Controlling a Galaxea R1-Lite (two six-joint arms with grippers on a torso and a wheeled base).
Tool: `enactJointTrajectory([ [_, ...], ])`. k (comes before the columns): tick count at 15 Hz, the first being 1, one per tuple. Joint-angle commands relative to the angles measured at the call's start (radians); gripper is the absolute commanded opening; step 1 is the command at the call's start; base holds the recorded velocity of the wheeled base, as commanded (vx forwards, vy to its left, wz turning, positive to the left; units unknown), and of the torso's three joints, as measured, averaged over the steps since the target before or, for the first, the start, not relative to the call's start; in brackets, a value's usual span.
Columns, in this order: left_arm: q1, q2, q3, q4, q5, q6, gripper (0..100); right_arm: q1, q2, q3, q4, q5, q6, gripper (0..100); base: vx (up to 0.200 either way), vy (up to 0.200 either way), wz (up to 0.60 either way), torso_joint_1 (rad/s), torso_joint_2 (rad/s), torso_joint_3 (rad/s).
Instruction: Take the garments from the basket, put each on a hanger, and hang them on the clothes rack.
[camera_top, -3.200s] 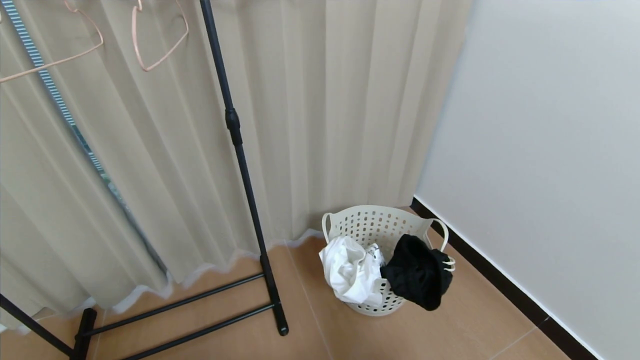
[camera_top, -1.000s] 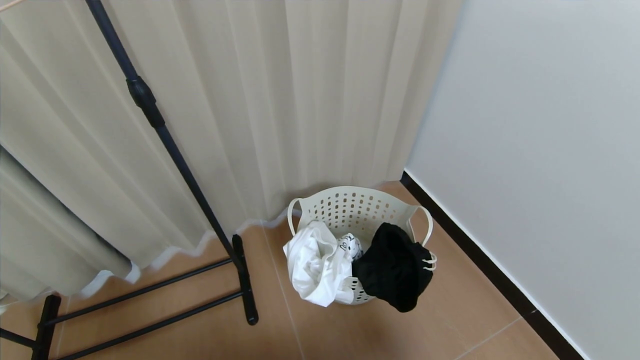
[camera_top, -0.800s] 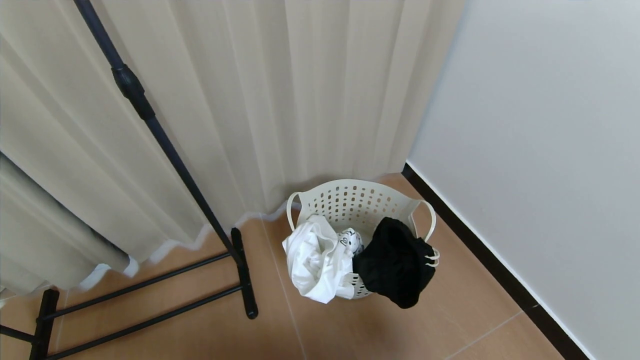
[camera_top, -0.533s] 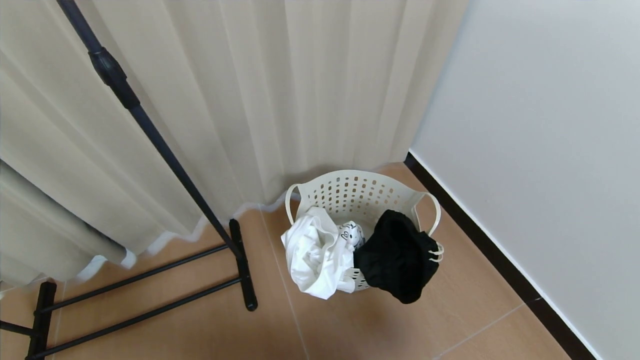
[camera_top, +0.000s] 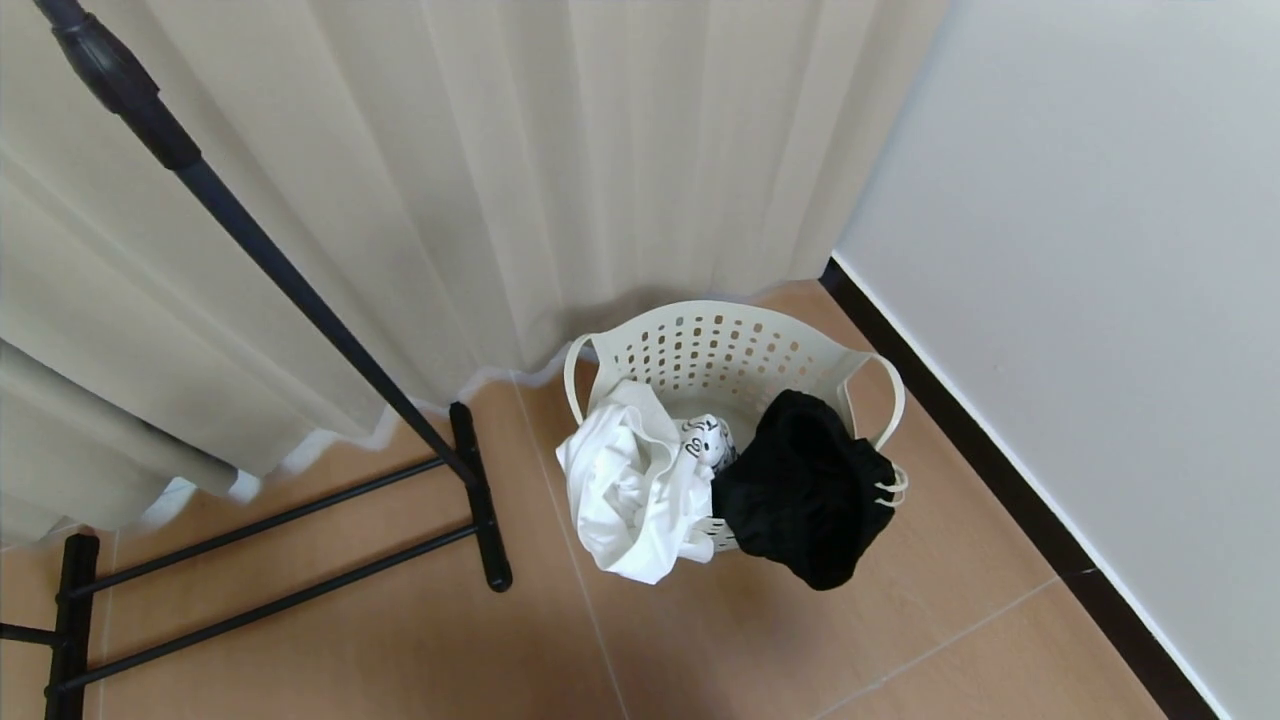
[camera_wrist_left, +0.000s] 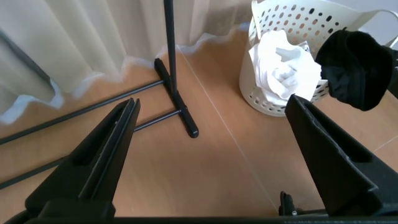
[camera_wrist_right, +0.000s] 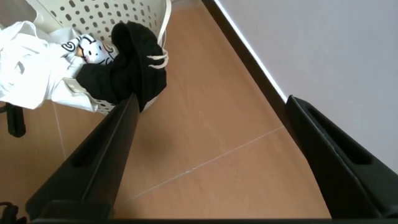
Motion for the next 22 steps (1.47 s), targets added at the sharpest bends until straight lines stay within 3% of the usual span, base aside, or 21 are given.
enactJointTrajectory([
  [1, 0.000, 0.000, 0.000, 0.000, 0.000, 0.003, 100, 0.001, 0.001, -0.001, 0.000, 0.000, 0.000, 100, 0.000, 0.000, 0.00, 0.007, 0.00, -0.207],
  [6, 0.000, 0.000, 0.000, 0.000, 0.000, 0.004, 100, 0.001, 0.001, 0.000, 0.000, 0.000, -0.001, 100, 0.000, 0.000, 0.00, 0.007, 0.00, -0.199],
  [8, -0.001, 0.000, 0.000, 0.000, 0.000, 0.004, 100, 0.002, 0.001, -0.001, 0.008, 0.014, -0.044, 100, 0.000, 0.000, 0.00, 0.000, 0.00, -0.100],
  [9, -0.001, 0.000, 0.000, -0.003, 0.000, 0.006, 100, 0.001, 0.003, -0.001, 0.011, 0.058, -0.102, 100, 0.000, 0.000, 0.00, 0.000, 0.00, 0.000],
  [11, 0.000, 0.000, 0.000, -0.003, 0.001, 0.004, 100, 0.004, 0.061, -0.007, 0.026, 0.066, -0.118, 100, 0.000, 0.000, 0.00, 0.000, 0.00, 0.000],
  [16, -0.001, 0.000, 0.000, -0.005, 0.001, 0.006, 100, 0.073, 0.415, -0.026, 0.001, 0.158, -0.262, 100, 0.000, 0.000, 0.00, 0.000, 0.00, 0.000],
  [19, -0.001, 0.000, 0.000, -0.005, 0.000, 0.006, 100, 0.107, 0.646, -0.101, -0.097, 0.158, -0.274, 100, 0.000, 0.000, 0.00, 0.000, 0.00, 0.000],
  [20, 0.000, 0.000, 0.000, -0.005, 0.000, 0.006, 100, 0.134, 0.807, -0.145, -0.184, 0.147, -0.277, 100, 0.000, 0.000, 0.00, 0.000, 0.00, 0.000],
  [22, 0.000, 0.000, 0.000, -0.005, 0.001, 0.004, 100, 0.205, 1.035, -0.233, -0.310, 0.081, -0.279, 100, 0.000, 0.000, 0.00, 0.000, 0.00, 0.000],
])
